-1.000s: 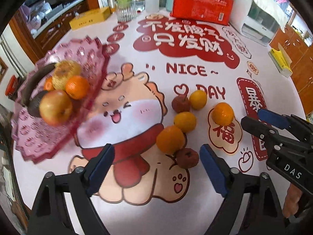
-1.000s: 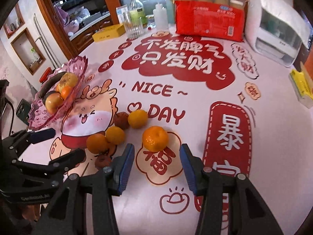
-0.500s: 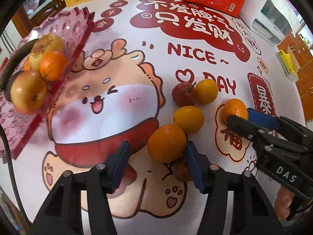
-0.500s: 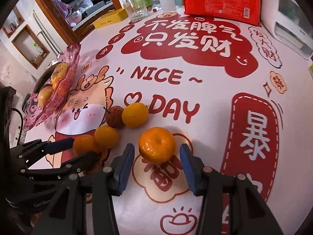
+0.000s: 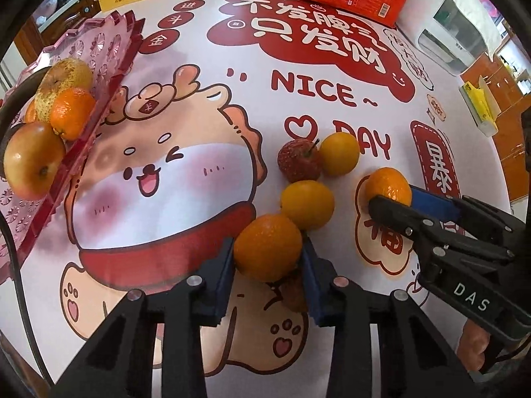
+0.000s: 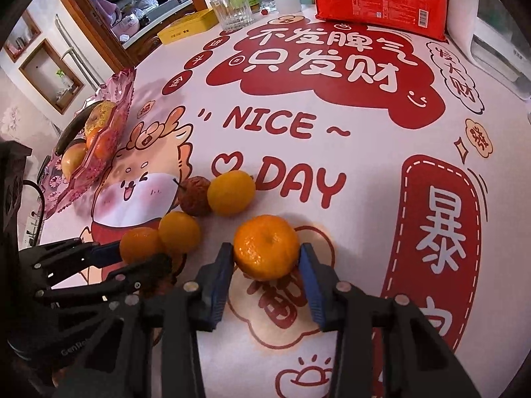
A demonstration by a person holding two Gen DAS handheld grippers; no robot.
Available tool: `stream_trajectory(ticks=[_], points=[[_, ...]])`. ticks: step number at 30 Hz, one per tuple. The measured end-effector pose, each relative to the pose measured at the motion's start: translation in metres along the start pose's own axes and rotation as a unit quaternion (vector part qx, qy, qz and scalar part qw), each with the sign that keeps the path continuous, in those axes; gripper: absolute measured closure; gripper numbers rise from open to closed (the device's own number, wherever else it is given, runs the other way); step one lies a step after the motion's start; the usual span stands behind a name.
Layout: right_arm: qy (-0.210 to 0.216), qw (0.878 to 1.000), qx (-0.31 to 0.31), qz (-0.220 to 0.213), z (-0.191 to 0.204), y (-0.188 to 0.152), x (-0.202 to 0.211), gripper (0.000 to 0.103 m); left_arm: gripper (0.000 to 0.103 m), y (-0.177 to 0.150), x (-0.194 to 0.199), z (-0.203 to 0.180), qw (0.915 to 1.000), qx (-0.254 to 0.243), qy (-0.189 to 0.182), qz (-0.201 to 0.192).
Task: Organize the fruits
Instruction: 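Grasp an orange with the left tool while the right tool grasps a mandarin, then carry the orange in the left tool while the right tool carries the mandarin to the bowl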
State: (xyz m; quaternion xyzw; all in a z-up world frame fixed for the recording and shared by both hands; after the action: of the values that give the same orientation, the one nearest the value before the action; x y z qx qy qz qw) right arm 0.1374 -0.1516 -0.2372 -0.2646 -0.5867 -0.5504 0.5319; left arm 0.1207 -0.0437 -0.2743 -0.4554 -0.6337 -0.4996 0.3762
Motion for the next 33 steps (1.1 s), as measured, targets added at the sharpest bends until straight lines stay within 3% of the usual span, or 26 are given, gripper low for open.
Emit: stream_trajectory(ticks=[20, 33], points=[[-0.014, 0.999, 0.009, -0.051, 0.047, -0.011, 0.062, 0.063, 0.068, -0.005, 0.088, 0.001, 0.9962, -0.068, 0.001, -0.055], [-0.017, 0.993, 0.015, -0.114, 0.126, 0.018, 0.116, 0.063, 0.068, 0.018, 0.175, 0.069, 0.9902, -0.082, 0.022, -0.110]])
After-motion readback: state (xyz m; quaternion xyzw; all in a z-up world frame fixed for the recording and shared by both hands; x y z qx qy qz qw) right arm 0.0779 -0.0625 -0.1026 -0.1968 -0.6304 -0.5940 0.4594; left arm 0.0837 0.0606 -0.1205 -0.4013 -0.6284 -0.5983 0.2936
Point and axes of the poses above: each gripper's, at about its wrist camera, not at the fingertips, and x roughly against the way its jaws point, z to its left, y to its top, the point moved 8 cm from there along -x, roughly the way its jaws point, and after that the axes turned 3 degrees about -y, right-handed, at the moved point
